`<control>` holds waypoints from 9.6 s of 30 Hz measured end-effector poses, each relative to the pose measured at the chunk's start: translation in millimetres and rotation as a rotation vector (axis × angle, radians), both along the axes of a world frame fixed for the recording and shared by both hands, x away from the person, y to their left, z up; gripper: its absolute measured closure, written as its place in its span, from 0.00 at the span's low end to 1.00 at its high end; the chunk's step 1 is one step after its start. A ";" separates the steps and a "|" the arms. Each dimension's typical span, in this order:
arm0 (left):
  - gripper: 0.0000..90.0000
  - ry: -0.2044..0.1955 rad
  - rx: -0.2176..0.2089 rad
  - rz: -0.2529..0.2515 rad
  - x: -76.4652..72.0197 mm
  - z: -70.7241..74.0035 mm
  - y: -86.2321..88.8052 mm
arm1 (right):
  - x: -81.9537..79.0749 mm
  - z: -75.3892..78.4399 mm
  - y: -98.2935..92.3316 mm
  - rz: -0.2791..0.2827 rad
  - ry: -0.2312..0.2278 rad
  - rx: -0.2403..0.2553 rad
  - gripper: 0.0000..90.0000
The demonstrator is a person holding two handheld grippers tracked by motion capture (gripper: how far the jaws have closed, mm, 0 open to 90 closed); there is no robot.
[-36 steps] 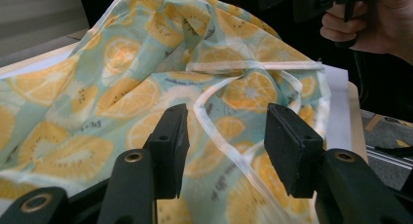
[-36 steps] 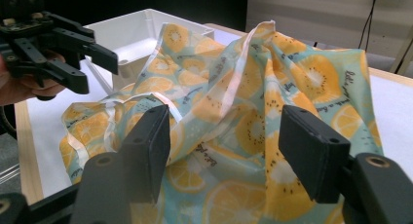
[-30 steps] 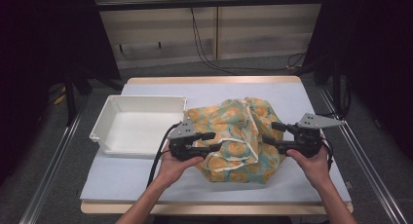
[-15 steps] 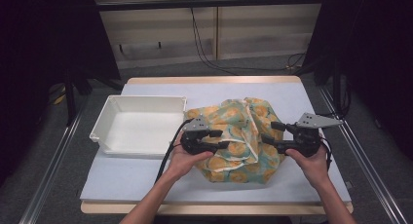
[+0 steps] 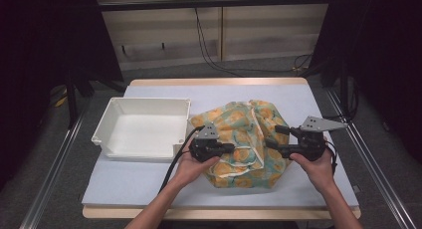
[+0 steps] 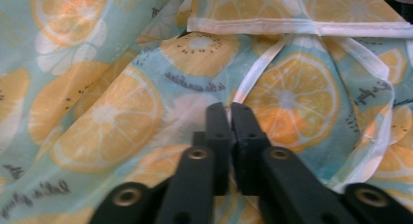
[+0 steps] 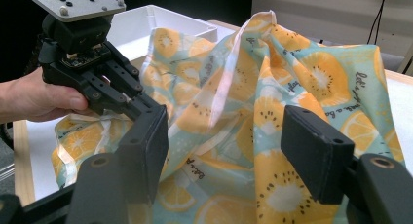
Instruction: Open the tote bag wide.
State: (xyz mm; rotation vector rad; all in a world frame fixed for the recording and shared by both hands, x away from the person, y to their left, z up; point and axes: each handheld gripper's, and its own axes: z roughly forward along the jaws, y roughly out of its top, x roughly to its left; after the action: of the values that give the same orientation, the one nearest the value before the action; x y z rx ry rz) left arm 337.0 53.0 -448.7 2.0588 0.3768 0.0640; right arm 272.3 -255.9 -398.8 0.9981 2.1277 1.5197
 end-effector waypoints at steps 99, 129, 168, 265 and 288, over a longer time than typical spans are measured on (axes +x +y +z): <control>0.98 -0.038 0.017 -0.197 -58.1 12.2 -11.5 | 5.5 -23.6 -19.7 0.016 0.110 -0.010 0.99; 1.00 0.018 0.076 -0.359 -76.2 -5.1 -24.3 | -35.8 -63.9 -113.3 -0.219 0.166 -0.011 0.99; 0.54 -0.003 -0.068 -0.083 5.7 54.6 -37.5 | -48.9 -31.5 -18.8 0.121 0.141 -0.069 0.66; 0.51 -0.106 0.311 -0.338 -28.0 21.6 -133.3 | -87.3 -43.3 -64.8 -0.027 0.104 -0.003 0.64; 0.51 -0.271 0.448 -0.342 -42.1 5.2 -144.4 | -85.6 -45.5 -63.9 -0.021 0.119 -0.002 0.64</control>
State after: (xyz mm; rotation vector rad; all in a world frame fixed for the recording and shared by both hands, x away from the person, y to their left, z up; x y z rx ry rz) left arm 294.9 -91.4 -443.5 2.4859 -0.1782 0.2345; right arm 186.7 -319.9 -444.3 1.1333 2.1910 1.4816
